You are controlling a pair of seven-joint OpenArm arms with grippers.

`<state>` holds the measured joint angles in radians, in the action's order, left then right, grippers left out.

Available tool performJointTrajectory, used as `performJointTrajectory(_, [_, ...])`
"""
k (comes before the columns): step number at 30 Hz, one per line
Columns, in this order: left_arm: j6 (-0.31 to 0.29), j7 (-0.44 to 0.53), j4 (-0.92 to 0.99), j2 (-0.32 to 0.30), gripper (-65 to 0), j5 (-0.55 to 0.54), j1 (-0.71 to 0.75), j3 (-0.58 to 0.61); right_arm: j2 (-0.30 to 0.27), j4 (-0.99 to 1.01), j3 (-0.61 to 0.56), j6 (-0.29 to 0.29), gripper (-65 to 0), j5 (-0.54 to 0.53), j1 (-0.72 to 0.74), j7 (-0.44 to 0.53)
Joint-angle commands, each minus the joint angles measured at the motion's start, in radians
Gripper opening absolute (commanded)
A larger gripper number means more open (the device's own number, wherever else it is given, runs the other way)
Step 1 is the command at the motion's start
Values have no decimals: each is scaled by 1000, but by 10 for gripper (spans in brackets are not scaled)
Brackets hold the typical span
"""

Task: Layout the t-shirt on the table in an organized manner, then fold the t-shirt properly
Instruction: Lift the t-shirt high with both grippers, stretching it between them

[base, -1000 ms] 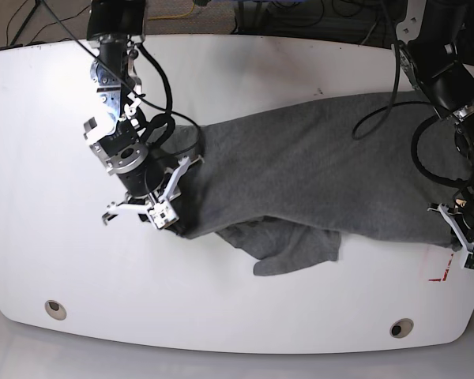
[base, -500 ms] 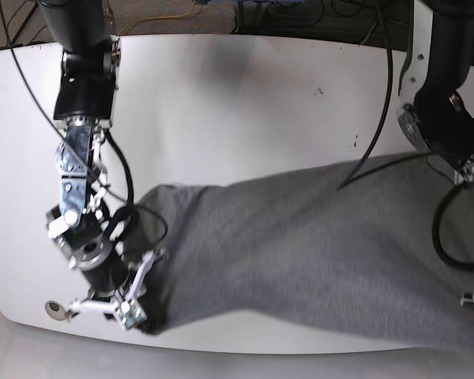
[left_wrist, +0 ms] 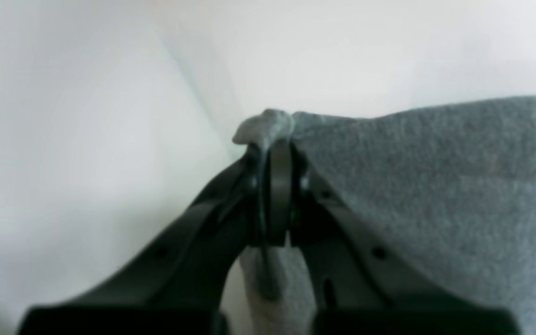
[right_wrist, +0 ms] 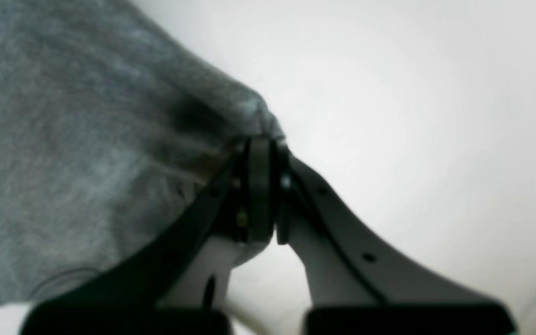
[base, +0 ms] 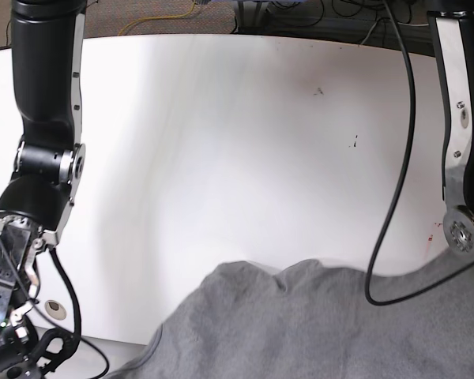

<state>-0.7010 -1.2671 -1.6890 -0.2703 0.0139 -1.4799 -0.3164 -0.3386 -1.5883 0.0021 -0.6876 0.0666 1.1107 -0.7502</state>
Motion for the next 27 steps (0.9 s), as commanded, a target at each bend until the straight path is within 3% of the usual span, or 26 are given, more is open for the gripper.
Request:
performJointTrajectory(1, [3, 16, 34, -8, -650, 7, -75, 1, -24, -10, 6, 3, -650, 9, 58, -21])
performJointTrajectory(12, [3, -13, 31, -11, -650, 5, -8, -2, -66, -188, 8, -11, -650, 5, -37, -133])
performJointTrajectory(17, [3, -46, -72, -14, -650, 5, 107, -3, -84, -306, 39, -11, -650, 5, -211, -141])
performJointTrajectory(27, [3, -93, -276, -30, -650, 5, 522, -76, -14, -438, 177, -11, -650, 6, -622, -136])
